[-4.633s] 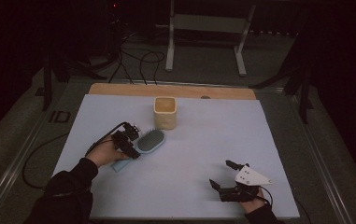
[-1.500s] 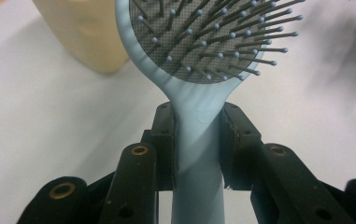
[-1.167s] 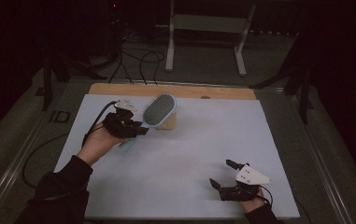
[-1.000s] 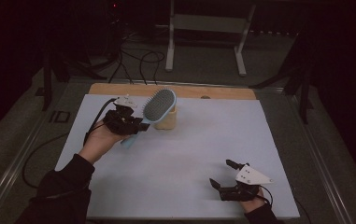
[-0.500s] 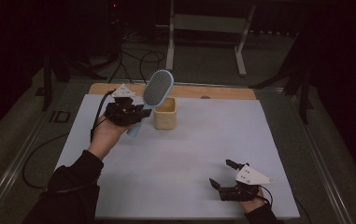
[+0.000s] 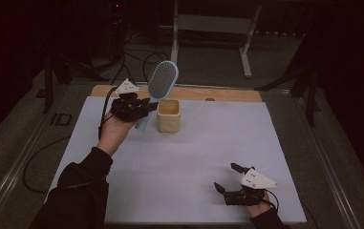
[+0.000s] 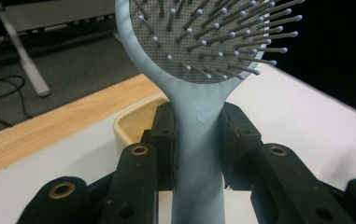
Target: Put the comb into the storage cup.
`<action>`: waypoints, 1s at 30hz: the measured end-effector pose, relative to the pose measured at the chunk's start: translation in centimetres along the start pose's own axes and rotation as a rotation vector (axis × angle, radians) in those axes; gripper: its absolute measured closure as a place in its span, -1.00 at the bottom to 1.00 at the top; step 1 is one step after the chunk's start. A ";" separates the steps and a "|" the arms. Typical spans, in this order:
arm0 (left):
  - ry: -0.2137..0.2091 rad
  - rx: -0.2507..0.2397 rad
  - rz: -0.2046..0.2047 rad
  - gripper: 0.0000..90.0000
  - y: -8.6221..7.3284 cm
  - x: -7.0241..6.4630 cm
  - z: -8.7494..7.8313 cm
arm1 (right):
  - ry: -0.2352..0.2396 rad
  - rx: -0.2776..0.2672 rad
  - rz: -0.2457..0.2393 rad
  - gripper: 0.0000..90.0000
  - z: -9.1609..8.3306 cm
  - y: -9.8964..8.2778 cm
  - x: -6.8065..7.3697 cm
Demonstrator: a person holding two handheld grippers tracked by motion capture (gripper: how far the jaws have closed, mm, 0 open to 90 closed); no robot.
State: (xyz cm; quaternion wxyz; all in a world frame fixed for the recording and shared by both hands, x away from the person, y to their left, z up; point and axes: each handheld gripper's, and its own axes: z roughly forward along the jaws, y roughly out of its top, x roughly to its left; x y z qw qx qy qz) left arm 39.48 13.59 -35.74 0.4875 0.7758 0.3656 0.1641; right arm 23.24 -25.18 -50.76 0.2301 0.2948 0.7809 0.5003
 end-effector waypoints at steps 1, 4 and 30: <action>-0.005 -0.005 -0.006 0.56 0.1 0.0 0.1 | -0.001 0.000 -0.001 -0.79 0.0 0.0 0.0; -0.009 -0.034 -0.016 0.56 0.3 0.0 0.5 | -0.009 -0.007 0.001 -0.79 -0.1 0.1 0.0; -0.039 -0.147 -0.061 0.56 2.1 0.0 3.7 | -0.014 -0.015 0.008 -0.79 -0.3 0.1 -0.1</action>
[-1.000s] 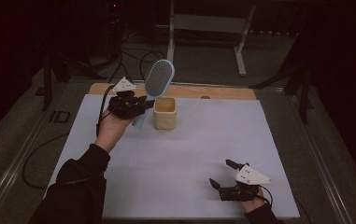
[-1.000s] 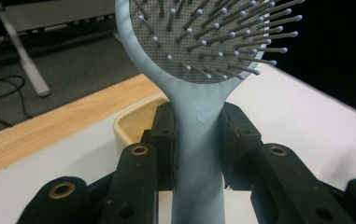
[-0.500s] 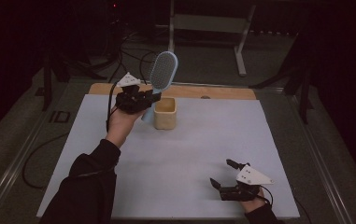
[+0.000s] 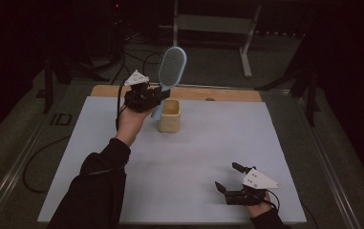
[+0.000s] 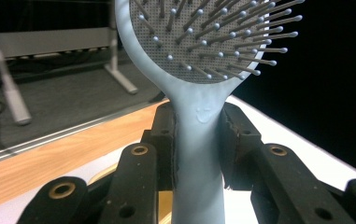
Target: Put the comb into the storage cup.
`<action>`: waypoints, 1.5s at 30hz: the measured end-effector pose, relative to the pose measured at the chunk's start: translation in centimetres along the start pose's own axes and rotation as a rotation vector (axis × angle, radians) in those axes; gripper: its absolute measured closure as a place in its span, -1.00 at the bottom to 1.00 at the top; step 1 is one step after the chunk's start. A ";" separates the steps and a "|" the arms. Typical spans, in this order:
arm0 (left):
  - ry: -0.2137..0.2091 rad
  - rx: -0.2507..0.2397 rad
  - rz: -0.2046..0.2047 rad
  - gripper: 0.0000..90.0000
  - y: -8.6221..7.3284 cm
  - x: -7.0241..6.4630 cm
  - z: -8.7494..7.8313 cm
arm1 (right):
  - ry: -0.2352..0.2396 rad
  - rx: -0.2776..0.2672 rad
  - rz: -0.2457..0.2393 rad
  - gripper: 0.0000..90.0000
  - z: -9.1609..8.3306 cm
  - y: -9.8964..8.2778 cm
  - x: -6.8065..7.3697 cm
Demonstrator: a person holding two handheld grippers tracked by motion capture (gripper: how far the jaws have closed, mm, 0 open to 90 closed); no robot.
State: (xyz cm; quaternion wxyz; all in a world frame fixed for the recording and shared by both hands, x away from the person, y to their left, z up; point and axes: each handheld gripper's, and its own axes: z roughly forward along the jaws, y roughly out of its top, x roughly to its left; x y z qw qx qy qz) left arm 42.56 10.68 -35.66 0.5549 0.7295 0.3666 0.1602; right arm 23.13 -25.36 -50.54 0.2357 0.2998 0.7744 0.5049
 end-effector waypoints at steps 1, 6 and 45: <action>-0.005 -0.009 -0.005 0.56 0.1 0.0 0.1 | 0.000 -0.001 -0.002 -0.79 0.0 0.0 0.0; -0.011 -0.043 -0.003 0.56 0.2 0.0 0.8 | 0.002 -0.006 -0.001 -0.79 -0.1 0.0 0.0; -0.038 -0.177 0.016 0.55 0.6 2.8 6.3 | 0.012 -0.017 0.018 -0.79 -0.3 -0.1 -0.2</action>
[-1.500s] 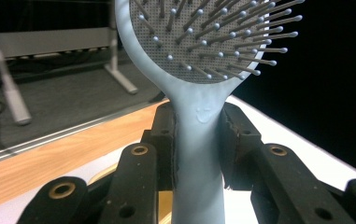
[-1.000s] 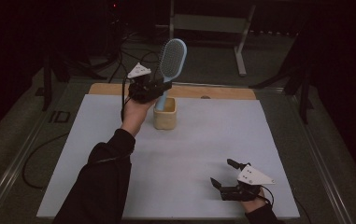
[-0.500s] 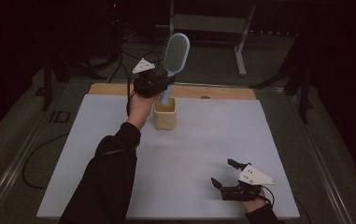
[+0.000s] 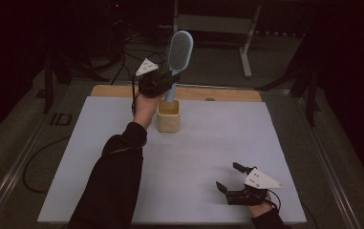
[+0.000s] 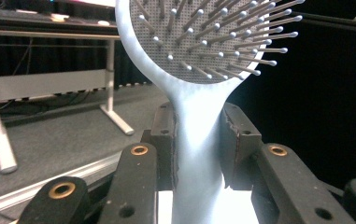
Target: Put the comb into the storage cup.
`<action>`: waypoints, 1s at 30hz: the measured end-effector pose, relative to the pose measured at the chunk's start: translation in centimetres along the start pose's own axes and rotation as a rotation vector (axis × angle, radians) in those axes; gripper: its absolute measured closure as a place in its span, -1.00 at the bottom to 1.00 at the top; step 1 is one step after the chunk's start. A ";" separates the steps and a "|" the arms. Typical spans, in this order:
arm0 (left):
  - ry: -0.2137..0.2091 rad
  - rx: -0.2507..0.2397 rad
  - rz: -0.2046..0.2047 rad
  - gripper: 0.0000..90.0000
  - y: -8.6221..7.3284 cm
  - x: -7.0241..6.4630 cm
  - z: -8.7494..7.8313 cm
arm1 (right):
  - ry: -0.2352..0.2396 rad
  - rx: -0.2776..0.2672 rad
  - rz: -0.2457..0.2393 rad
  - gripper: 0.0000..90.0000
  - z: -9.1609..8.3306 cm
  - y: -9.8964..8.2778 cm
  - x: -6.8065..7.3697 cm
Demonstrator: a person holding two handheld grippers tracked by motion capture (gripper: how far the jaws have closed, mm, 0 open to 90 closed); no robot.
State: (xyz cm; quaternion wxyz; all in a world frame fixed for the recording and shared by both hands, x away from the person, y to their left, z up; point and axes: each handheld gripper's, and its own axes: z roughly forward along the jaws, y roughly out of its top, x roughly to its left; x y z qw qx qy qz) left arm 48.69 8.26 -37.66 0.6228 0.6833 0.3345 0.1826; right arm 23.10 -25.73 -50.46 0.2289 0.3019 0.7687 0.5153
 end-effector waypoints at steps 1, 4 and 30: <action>-0.010 -0.004 -0.008 0.55 -0.1 0.1 0.1 | 0.000 -0.001 -0.002 -0.79 0.0 0.0 0.0; -0.006 -0.014 -0.011 0.55 -0.5 0.3 0.3 | 0.002 0.000 0.000 -0.79 0.0 0.0 0.0; 0.011 -0.019 -0.020 0.55 -4.5 1.5 0.7 | 0.011 0.001 0.002 -0.79 0.1 -0.1 0.0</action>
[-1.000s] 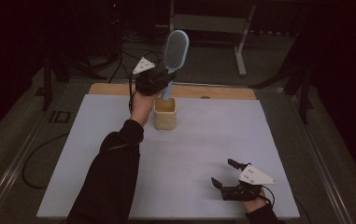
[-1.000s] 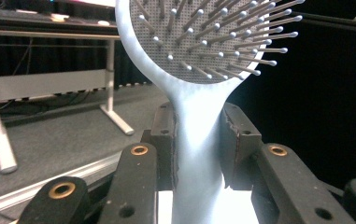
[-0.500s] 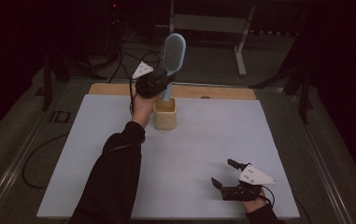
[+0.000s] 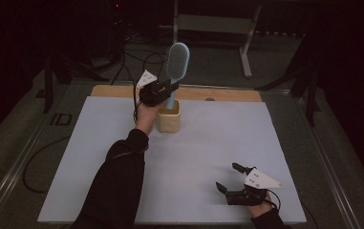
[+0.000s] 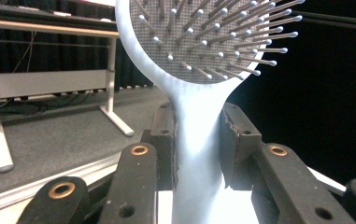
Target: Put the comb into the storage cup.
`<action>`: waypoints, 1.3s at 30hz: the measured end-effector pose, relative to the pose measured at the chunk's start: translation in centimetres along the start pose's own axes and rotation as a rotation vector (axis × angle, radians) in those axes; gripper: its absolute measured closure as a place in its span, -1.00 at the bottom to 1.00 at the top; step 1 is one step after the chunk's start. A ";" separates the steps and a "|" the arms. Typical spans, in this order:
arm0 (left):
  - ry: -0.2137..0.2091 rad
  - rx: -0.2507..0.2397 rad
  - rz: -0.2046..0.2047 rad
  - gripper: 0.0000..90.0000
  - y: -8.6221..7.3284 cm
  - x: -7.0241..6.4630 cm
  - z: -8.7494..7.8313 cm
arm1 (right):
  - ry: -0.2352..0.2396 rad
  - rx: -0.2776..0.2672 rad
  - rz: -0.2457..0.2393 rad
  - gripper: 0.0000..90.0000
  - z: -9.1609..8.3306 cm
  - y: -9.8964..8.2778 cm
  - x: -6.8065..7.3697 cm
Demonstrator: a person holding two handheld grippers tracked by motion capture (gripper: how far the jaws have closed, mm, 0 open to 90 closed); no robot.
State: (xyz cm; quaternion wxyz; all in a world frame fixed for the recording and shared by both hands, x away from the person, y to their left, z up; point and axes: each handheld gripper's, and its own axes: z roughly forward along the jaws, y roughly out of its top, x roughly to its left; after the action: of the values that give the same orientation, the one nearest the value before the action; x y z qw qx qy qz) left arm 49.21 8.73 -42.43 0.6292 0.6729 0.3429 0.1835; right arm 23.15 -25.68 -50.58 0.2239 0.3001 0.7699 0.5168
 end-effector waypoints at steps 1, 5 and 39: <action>0.000 0.001 0.001 0.55 -0.2 0.1 0.0 | 0.001 0.003 -0.001 -0.79 0.0 0.0 0.0; -0.009 0.000 -0.021 0.55 -0.8 0.4 0.0 | 0.004 0.003 0.001 -0.79 0.0 0.0 0.0; -0.019 0.034 0.059 0.54 -4.0 0.5 -0.9 | 0.013 0.008 -0.002 -0.79 0.2 -0.1 0.1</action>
State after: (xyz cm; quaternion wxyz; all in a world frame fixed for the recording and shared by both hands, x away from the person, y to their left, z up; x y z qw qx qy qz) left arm 48.02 9.67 -46.29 0.6152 0.6950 0.3201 0.1898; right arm 23.21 -25.49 -50.73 0.2181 0.2969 0.7736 0.5155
